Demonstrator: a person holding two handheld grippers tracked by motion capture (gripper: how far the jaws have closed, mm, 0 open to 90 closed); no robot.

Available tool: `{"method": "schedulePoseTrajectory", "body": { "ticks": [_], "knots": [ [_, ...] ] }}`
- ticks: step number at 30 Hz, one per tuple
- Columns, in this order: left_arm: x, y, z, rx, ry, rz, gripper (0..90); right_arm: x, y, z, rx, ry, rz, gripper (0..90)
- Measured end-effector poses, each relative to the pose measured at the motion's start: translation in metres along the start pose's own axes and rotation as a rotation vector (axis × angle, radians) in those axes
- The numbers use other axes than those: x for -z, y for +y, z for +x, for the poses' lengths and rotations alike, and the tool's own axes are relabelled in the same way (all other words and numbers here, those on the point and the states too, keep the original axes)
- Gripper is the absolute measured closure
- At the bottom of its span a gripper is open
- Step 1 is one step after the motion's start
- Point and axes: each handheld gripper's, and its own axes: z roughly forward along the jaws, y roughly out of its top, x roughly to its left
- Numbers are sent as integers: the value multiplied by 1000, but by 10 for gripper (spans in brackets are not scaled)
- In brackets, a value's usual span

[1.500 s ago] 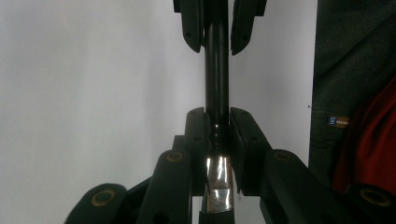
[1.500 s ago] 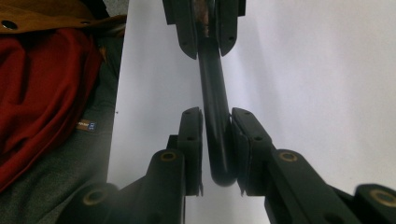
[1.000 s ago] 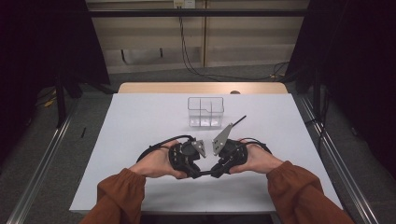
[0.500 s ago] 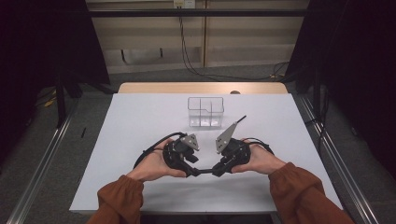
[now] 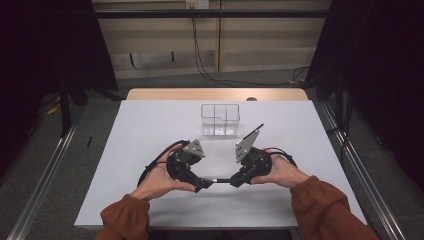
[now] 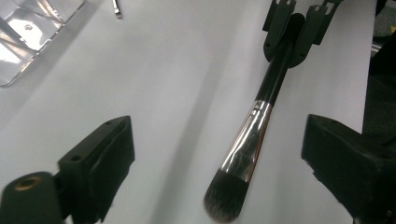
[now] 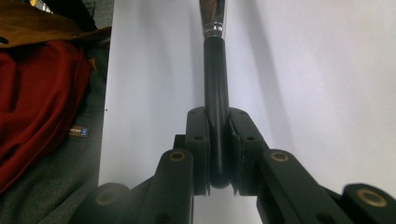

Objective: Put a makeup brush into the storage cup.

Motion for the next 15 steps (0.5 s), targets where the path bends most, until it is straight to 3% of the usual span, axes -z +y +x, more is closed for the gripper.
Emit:
{"method": "schedulePoseTrajectory", "body": {
  "ticks": [3,4,6,12,15],
  "knots": [
    [6,-4,2,3,-2,-39,57,3,-4,0,-15,-4,-23,802],
    [9,-5,2,32,2,-61,62,3,-5,0,-23,-12,-23,802],
    [14,-8,1,27,5,-96,55,5,-10,0,-38,-21,-36,802],
    [23,-17,2,60,53,-159,33,8,-20,0,-71,-39,-59,802],
    [28,-24,5,76,75,-190,32,8,-25,0,-109,-49,-87,801]
  ]
}}
